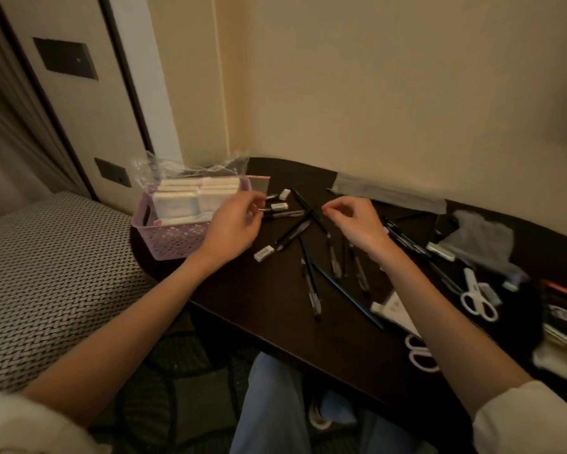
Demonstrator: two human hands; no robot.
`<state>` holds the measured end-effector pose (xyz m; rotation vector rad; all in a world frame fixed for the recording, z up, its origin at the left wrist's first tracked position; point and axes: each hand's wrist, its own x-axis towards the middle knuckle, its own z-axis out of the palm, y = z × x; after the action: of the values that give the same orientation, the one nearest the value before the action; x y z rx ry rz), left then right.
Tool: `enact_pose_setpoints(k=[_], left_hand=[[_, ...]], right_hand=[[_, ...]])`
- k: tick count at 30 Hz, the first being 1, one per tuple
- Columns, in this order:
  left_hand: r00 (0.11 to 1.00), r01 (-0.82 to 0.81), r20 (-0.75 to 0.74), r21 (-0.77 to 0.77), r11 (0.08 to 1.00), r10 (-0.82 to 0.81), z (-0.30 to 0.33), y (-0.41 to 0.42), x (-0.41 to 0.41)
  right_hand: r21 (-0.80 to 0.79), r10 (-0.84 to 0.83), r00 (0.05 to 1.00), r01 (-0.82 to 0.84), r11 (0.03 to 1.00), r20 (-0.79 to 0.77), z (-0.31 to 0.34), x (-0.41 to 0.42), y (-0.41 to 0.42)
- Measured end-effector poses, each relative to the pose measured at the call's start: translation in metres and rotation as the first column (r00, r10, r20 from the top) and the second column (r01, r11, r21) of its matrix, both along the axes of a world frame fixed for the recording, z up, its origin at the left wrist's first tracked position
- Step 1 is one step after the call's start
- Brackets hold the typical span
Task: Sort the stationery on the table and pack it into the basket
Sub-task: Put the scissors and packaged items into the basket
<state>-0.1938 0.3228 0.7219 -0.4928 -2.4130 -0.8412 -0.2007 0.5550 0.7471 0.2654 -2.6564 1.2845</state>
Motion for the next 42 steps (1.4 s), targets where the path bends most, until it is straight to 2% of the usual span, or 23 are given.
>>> enact_pose_setpoints(k=[6,10,14,16,19,21,24,29,35,39,42], left_hand=[[0.978,0.198,0.061,0.021,0.980,-0.199,-0.004,0.080,0.007],[0.951,0.294,0.107,-0.016,0.956,-0.291,-0.014,0.122,0.014],[0.913,0.373,0.199,-0.058,0.926,-0.355,-0.026,0.151,0.024],[0.883,0.429,0.251,-0.089,0.899,-0.396,-0.033,0.162,0.030],[0.833,0.522,0.330,-0.201,0.829,-0.445,-0.043,0.173,0.039],[0.805,0.568,0.372,-0.258,0.781,-0.462,-0.049,0.182,0.045],[0.772,0.613,0.413,-0.282,0.738,-0.483,-0.055,0.197,0.051],[0.697,0.699,0.493,-0.306,0.646,-0.521,-0.057,0.223,0.052],[0.602,0.779,0.624,-0.321,0.539,-0.498,-0.051,0.247,0.044],[0.573,0.800,0.652,-0.314,0.511,-0.497,-0.050,0.251,0.036],[0.557,0.807,0.658,-0.286,0.516,-0.507,-0.051,0.252,0.032]], right_hand=[[-0.020,-0.223,0.974,0.224,0.974,0.043,-0.012,0.049,0.091],[0.019,-0.395,0.914,0.395,0.918,0.091,-0.037,0.073,0.148],[0.163,-0.508,0.848,0.486,0.859,0.151,-0.069,0.091,0.190],[0.289,-0.538,0.833,0.488,0.824,0.129,-0.082,0.097,0.201],[0.489,-0.626,0.779,0.537,0.687,0.024,-0.093,0.101,0.206],[0.530,-0.674,0.738,0.587,0.612,-0.039,-0.095,0.103,0.207],[0.547,-0.697,0.716,0.601,0.583,-0.044,-0.097,0.102,0.210],[0.420,-0.694,0.704,0.590,0.689,0.150,-0.089,0.097,0.217],[0.277,-0.651,0.729,0.594,0.756,0.213,-0.076,0.103,0.217],[-0.011,-0.540,0.790,0.567,0.824,0.291,-0.066,0.113,0.208],[-0.305,-0.416,0.834,0.528,0.793,0.362,-0.056,0.122,0.199]])
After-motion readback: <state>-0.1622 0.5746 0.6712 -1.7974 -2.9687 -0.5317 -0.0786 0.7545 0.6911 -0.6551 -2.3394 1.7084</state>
